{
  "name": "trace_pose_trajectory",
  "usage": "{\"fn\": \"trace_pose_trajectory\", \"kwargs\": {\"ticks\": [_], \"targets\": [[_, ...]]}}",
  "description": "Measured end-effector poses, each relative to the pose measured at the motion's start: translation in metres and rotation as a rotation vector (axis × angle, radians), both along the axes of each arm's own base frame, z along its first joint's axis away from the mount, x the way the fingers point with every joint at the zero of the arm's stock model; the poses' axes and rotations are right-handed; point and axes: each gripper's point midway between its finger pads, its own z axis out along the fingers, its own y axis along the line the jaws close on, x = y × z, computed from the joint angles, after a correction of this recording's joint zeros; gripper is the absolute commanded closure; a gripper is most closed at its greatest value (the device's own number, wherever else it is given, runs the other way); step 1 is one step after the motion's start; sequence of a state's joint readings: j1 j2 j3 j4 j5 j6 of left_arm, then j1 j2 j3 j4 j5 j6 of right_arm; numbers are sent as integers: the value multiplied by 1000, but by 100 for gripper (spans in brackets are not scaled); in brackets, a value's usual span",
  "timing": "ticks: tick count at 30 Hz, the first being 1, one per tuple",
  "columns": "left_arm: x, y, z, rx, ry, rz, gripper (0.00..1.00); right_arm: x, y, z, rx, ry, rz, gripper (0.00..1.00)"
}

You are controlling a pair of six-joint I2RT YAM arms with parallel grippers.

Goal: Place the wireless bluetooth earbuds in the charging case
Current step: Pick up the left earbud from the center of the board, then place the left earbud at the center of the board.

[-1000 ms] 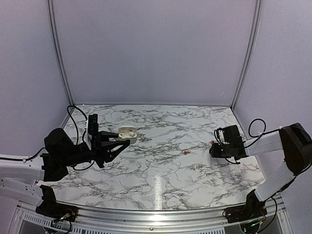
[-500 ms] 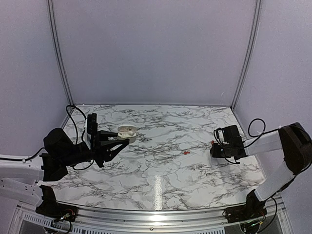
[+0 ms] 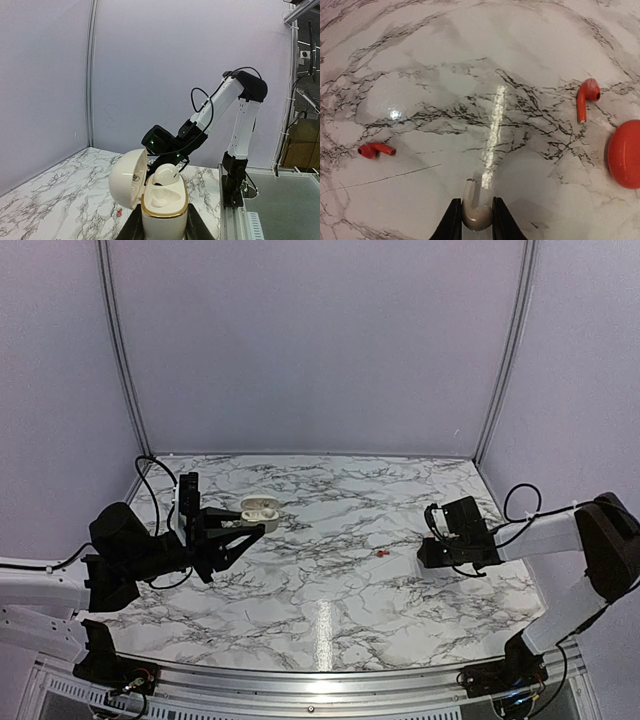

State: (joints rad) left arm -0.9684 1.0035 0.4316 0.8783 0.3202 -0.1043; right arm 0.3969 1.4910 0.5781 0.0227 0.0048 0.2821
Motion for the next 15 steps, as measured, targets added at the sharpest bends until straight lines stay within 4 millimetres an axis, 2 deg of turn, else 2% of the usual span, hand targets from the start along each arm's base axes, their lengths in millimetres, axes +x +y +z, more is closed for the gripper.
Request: {"fn": "trace_pose_trajectory", "kwargs": {"ticks": [6, 11, 13, 15], "targets": [[0, 0, -2, 2, 4, 1, 100, -9, 42, 39, 60, -85, 155, 83], [1, 2, 0, -4, 10, 8, 100, -16, 102, 71, 118, -165, 345, 83], [1, 3, 1, -9, 10, 10, 100, -24, 130, 75, 138, -185, 432, 83], [0, 5, 2, -15, 10, 14, 100, -33, 158, 72, 145, -189, 516, 83]]}}
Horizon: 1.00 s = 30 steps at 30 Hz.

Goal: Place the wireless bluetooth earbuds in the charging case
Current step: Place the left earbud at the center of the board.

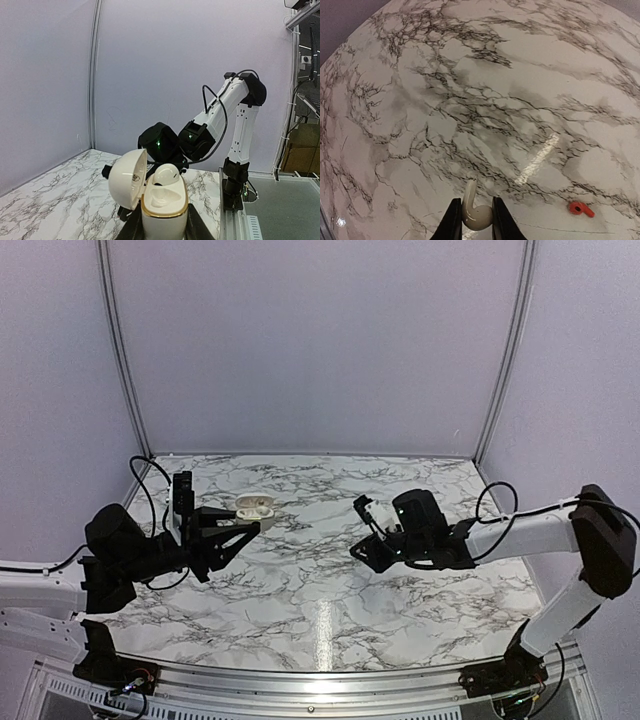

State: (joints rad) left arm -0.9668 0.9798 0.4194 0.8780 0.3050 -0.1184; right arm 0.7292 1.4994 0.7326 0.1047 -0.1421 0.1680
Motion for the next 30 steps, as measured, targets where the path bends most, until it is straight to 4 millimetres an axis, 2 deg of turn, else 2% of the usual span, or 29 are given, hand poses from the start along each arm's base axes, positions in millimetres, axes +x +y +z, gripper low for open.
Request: {"fn": "trace_pose_trajectory", "kwargs": {"ticks": [2, 5, 10, 16, 23, 27, 30], "targets": [[-1, 2, 2, -6, -1, 1, 100, -10, 26, -11, -12, -2, 78, 83], [-2, 4, 3, -13, -1, 3, 100, -26, 53, -30, -34, 2, 168, 82], [-2, 7, 2, -16, -1, 11, 100, -46, 77, -55, -55, -1, 261, 81], [-2, 9, 0, -15, 1, 19, 100, -47, 89, -61, -32, -57, 296, 77], [-1, 10, 0, -12, 4, 25, 100, -47, 90, -68, -21, -107, 319, 72], [-1, 10, -1, -9, 6, 26, 100, -47, 91, -70, -13, -124, 324, 63], [-1, 9, -2, -7, 4, 26, 100, -48, 91, -70, -9, -144, 334, 62]]}}
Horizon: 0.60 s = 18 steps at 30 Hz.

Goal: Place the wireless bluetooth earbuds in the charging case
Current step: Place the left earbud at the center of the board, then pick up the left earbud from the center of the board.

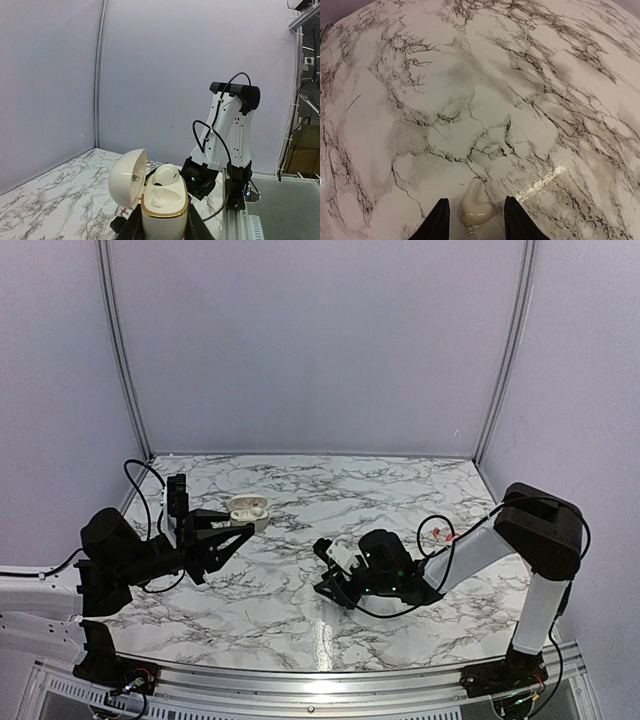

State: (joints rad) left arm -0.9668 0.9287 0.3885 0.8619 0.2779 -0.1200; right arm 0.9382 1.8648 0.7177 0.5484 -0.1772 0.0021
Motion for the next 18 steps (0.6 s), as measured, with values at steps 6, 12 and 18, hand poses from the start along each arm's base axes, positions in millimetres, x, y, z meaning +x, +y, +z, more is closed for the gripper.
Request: {"fn": "trace_pose_trajectory", "kwargs": {"ticks": [6, 12, 18], "targets": [[0, 0, 0, 1, -4, 0, 100, -6, -2, -3, 5, -17, 31, 62], [0, 0, 0, 2, -5, 1, 100, -8, 0, -6, 14, -27, 55, 65], [0, 0, -1, 7, -8, 3, 100, -6, 1, -8, 24, -44, 62, 72]]}}
